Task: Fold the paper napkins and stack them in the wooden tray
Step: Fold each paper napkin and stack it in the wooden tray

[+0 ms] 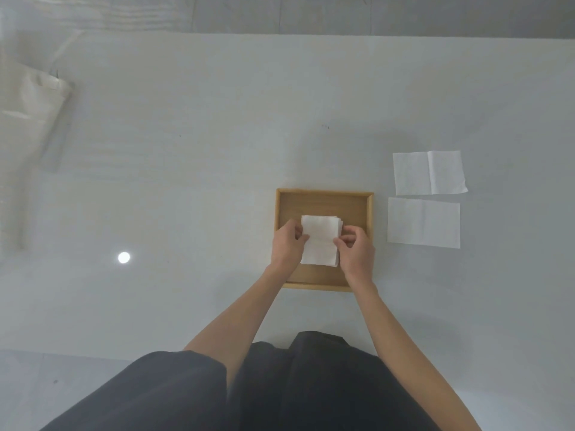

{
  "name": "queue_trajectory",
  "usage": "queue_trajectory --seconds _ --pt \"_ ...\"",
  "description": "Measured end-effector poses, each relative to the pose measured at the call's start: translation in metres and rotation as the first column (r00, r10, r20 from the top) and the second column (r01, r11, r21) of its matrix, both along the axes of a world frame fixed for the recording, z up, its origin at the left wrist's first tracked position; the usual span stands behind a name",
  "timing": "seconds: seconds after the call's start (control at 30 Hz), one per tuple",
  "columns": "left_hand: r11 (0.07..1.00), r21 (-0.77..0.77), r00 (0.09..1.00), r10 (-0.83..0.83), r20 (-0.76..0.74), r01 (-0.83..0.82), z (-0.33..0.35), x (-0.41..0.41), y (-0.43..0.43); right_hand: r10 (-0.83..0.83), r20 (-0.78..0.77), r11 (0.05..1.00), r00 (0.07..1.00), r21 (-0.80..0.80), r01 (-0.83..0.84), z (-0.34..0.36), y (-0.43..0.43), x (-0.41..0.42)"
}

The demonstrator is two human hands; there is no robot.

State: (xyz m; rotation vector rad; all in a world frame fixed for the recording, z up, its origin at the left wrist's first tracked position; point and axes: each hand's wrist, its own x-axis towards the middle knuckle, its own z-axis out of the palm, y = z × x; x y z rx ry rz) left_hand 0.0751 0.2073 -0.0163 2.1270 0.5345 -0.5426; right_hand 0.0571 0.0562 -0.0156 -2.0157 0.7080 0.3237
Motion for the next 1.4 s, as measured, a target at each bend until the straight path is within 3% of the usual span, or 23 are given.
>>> queue_trajectory --seconds 0.3,0.5,0.7,0.9,1.07,1.23,1.4 --pt "0.982 0.179 0.998 -0.063 0.027 0.057 0.0 0.001 -0.01 0.057 0.016 0.987 0.998 -0.149 -0.054 -0.008 0.006 -0.002" --pt "0.972 0.204 0.993 -0.117 0.003 0.114 0.003 0.005 -0.014 0.2 0.006 0.973 0.98 -0.114 -0.198 -0.01 0.01 0.005" --pt "0.933 0.347 0.981 -0.15 0.126 0.098 0.018 0.004 -0.03 0.038 0.159 0.979 0.987 -0.204 -0.005 0.013 -0.01 0.004" --pt "0.995 -0.016 0.975 -0.091 0.202 0.096 0.047 0.023 -0.112 -0.249 0.211 0.941 0.945 -0.177 0.288 0.029 -0.103 0.013" --pt "0.987 -0.119 0.985 -0.094 0.143 0.112 0.04 0.042 -0.198 -0.421 0.123 0.87 0.899 -0.226 0.439 0.025 -0.18 0.03" --pt "0.994 0.074 0.996 -0.079 0.033 0.076 0.018 0.052 -0.242 -0.379 -0.01 0.876 0.925 -0.326 0.355 0.0 -0.217 0.042" --pt "0.921 0.354 0.985 -0.133 -0.106 0.163 0.003 0.058 -0.255 -0.314 -0.079 0.876 0.946 -0.408 0.256 -0.012 -0.225 0.045"
